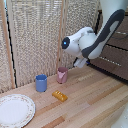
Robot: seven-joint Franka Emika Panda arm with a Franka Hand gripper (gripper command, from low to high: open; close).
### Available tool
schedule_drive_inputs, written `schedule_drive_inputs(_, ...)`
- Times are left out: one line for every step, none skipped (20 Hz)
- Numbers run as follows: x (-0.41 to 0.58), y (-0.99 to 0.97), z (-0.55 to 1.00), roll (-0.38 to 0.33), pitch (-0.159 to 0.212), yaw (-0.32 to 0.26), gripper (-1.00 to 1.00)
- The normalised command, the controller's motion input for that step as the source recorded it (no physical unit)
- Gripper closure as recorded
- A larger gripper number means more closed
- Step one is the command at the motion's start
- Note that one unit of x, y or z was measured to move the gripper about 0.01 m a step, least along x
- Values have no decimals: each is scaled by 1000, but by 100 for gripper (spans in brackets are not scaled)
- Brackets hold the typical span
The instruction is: Please adjust your gripper to match the height of the lower drawer handle. Progress your gripper onward until it happens to touch the drawer handle. Now, firmly take hold of it with your gripper, then steadily retract it to swing the drawer wide open.
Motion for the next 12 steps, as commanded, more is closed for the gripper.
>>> schedule_drive_inputs(-37,-431,-411,-208,64,165,-100)
schedule_drive_inputs(-34,-426,-391,-206,70,168,-100)
schedule_drive_inputs(-37,-409,-371,-214,69,168,-100)
schedule_drive_inputs(-94,-380,-269,-242,56,159,-100)
schedule_drive_inputs(-114,-357,-223,-260,48,154,-100)
schedule_drive_inputs(-146,-343,-160,-274,33,152,-100)
schedule_drive_inputs(-226,-343,-60,-287,0,142,-100)
schedule_drive_inputs(-286,-354,0,-287,0,137,-100)
schedule_drive_inputs(-286,-354,0,-280,0,144,-100)
schedule_drive_inputs(-269,-377,0,-267,-17,149,-100)
schedule_drive_inputs(-294,-406,0,-261,-35,141,-100)
schedule_drive_inputs(-300,-431,0,-260,-44,132,-100)
